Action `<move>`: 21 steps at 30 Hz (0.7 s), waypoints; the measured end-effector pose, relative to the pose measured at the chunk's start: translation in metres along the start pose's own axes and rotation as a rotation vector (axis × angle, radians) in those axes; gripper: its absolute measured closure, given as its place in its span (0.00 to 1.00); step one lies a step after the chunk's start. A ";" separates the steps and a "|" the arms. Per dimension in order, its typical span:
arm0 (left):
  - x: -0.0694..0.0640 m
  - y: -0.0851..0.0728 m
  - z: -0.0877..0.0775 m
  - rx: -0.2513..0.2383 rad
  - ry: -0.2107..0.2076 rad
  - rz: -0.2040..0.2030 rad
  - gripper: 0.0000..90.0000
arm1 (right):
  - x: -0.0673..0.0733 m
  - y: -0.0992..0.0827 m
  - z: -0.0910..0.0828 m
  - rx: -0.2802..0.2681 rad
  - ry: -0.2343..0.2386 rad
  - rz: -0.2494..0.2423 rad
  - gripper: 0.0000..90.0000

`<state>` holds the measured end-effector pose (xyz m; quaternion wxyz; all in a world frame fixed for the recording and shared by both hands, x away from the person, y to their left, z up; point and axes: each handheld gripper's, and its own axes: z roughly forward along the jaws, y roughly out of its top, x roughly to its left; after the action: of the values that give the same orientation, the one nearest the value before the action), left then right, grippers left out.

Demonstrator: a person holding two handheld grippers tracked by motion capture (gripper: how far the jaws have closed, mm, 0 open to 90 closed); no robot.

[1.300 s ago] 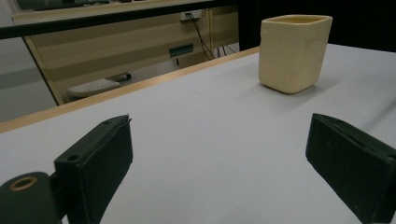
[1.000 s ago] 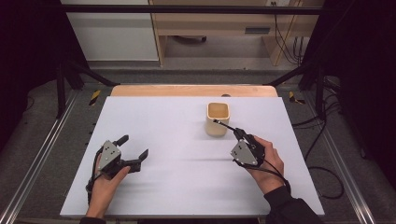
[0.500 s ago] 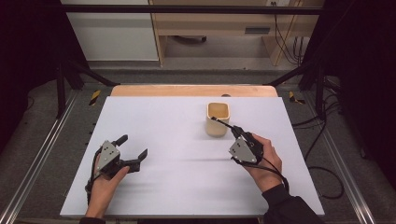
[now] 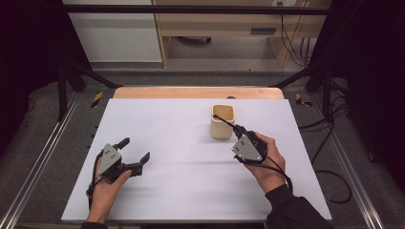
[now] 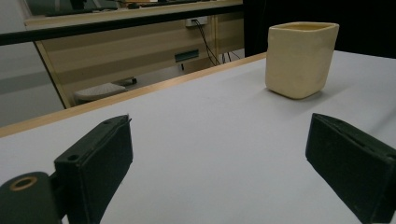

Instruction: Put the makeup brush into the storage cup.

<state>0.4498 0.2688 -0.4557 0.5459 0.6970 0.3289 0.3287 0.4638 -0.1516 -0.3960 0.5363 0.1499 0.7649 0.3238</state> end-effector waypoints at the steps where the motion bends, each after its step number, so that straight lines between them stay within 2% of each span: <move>1: 0.000 0.000 0.000 -0.001 0.001 0.000 0.08 | 0.000 0.001 0.000 -0.002 0.002 0.005 0.93; 8: 0.000 0.000 0.000 -0.001 0.003 0.002 0.08 | -0.003 0.004 0.004 -0.008 0.009 0.032 0.93; 15: 0.001 -0.001 0.000 0.000 0.001 0.003 0.09 | -0.010 0.013 0.010 -0.028 0.012 0.037 0.93; 21: 0.001 -0.001 -0.001 -0.001 0.001 0.005 0.09 | -0.015 0.019 0.015 -0.044 0.022 0.070 0.93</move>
<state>0.4496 0.2702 -0.4566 0.5452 0.6974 0.3271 0.3307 0.4808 -0.1412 -0.3766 0.5195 0.1611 0.7576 0.3609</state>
